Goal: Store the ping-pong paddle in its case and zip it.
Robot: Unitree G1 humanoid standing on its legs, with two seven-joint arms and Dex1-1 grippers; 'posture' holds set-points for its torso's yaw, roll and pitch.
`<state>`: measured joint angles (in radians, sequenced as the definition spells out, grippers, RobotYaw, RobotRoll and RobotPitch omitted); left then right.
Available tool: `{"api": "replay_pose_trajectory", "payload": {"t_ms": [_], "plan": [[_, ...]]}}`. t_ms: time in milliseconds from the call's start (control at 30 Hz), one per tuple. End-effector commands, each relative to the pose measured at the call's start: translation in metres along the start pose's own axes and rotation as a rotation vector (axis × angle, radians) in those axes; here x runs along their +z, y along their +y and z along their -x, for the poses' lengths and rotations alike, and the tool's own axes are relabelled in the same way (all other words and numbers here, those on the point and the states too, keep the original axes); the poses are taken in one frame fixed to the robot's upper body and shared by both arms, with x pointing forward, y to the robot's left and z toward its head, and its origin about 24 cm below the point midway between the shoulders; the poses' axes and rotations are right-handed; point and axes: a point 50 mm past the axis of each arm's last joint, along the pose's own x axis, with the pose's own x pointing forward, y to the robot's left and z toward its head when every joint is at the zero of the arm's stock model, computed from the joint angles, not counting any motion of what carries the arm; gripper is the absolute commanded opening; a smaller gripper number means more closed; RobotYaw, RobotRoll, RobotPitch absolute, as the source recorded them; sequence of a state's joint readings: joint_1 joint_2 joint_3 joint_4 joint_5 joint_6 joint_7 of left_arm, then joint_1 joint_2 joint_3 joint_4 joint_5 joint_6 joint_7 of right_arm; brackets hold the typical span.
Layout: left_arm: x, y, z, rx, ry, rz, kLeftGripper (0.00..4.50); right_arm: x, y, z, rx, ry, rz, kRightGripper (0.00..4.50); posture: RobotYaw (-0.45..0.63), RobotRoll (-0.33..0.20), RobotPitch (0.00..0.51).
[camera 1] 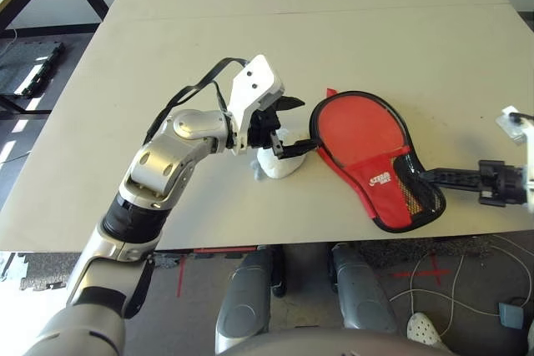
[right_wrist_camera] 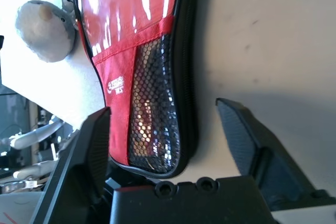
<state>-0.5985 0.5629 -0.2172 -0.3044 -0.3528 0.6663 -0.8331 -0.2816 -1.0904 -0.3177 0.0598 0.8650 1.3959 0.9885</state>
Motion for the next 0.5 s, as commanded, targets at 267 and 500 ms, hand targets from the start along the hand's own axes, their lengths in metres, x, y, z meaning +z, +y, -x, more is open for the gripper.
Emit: {"api": "replay_pose_trajectory", "payload": {"t_ms": [267,500], "plan": [[-0.006,-0.001,0.006,-0.023,0.04,0.005,4.5,0.055,-0.015,-0.008,0.013,-0.226,0.497,4.48,-0.1,0.0,0.217],[-0.008,0.001,0.012,-0.011,0.069,0.005,4.5,0.087,-0.003,-0.048,0.102,-0.2,0.797,4.48,-0.08,0.0,0.218]]}}
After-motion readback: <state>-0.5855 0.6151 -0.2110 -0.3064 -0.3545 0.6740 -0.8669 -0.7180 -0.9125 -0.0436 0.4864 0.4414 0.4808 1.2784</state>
